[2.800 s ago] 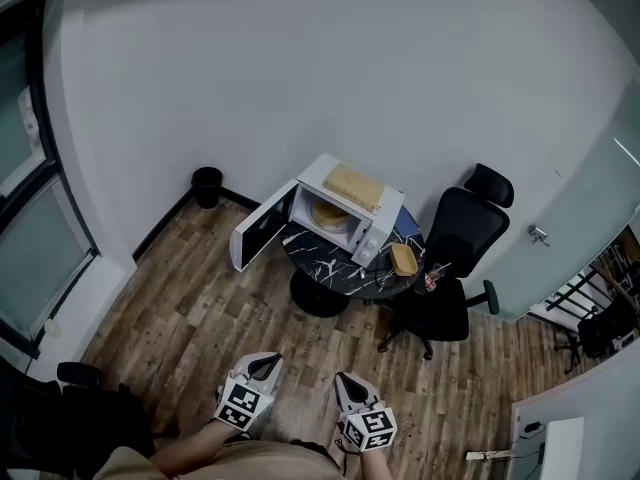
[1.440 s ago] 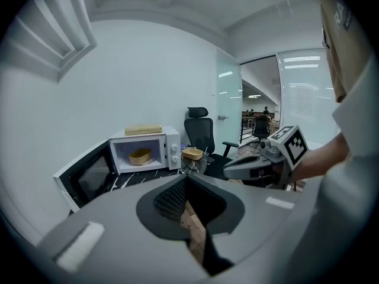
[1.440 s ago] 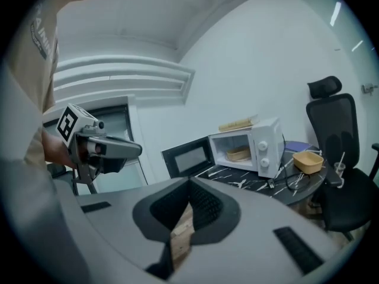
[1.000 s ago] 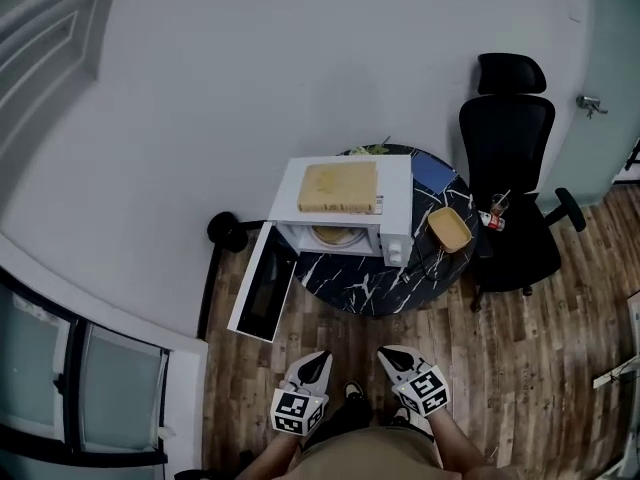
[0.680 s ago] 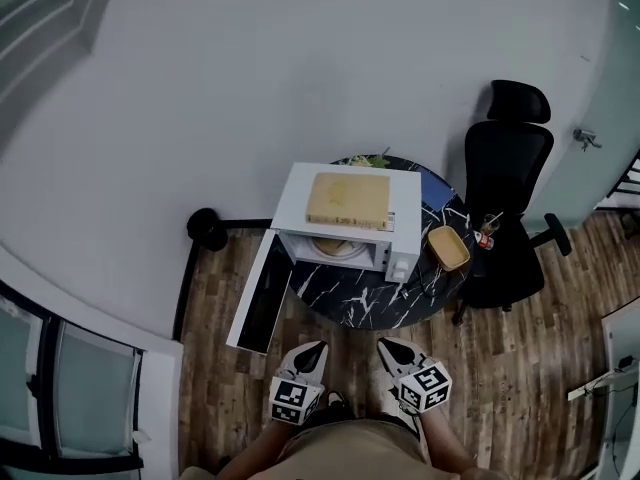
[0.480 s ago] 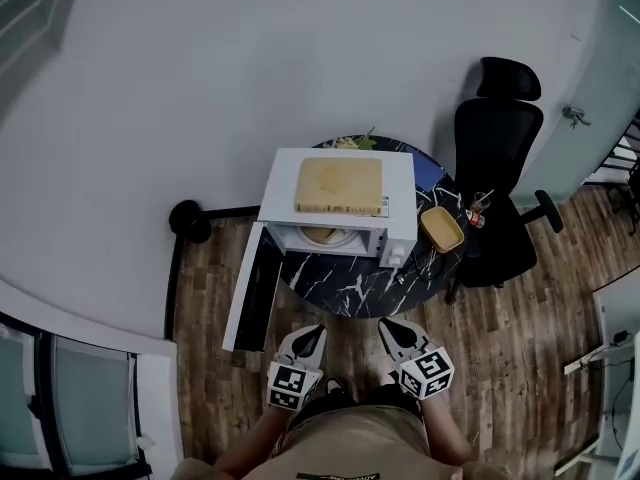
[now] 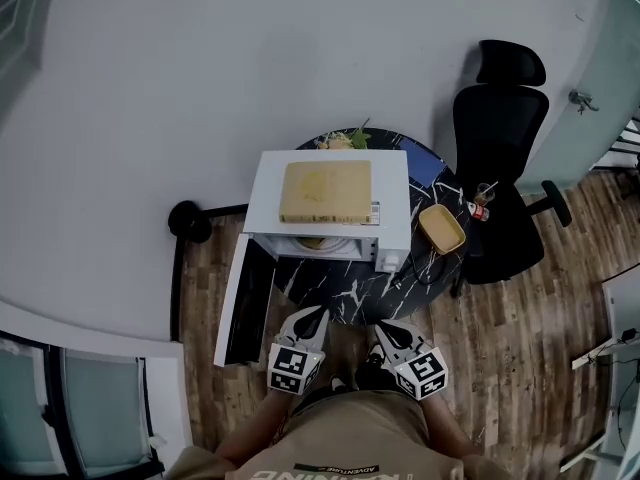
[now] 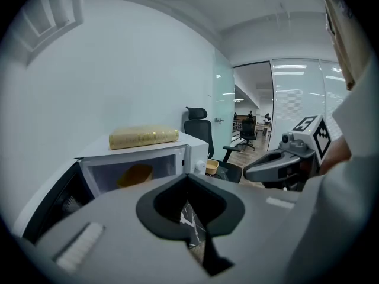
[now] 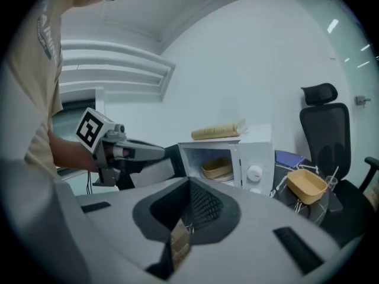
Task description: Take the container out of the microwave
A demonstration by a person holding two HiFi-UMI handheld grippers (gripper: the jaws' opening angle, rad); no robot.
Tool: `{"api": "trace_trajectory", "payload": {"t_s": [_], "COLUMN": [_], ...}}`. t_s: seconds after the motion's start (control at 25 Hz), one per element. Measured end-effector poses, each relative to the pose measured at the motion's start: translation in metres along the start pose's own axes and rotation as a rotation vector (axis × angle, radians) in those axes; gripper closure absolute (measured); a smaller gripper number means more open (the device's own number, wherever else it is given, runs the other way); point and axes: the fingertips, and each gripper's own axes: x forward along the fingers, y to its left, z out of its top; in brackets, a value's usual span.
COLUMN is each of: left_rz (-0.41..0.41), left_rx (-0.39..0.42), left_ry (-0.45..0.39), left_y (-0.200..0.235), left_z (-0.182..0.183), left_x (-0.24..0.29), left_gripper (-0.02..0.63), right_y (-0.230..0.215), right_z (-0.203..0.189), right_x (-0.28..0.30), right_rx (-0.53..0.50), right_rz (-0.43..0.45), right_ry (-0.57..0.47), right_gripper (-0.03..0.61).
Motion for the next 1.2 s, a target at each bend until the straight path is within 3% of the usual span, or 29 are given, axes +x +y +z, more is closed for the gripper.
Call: {"api": "trace_trajectory", "payload": {"t_s": [0.4, 0.76, 1.0, 1.2], "left_rz": [0.075, 0.046, 0.022, 0.005], "left_rx": [-0.006, -0.010, -0.017, -0.026], "left_ry": [0.013, 0.028, 0.041, 0.074], "left_y": [0.023, 0.045, 0.065, 0.076], "left_z": [0.027, 0.030, 0.018, -0.008], "left_x": [0.044, 0.067, 0.085, 0.108], "left_gripper": [0.606, 0.606, 0.606, 0.606], "right_y": [-0.050, -0.056, -0.051, -0.054], "right_z": [0.028, 0.045, 0.051, 0.035], "right_x": [0.032, 0.044, 0.060, 0.063], "right_rx": [-0.063, -0.047, -0.074, -0.058], "right_rz": [0.052, 0.014, 0.005, -0.026], "right_ry": [-0.012, 0.018, 0.034, 0.076], "right_gripper": [0.572, 0.572, 0.572, 0.572]}}
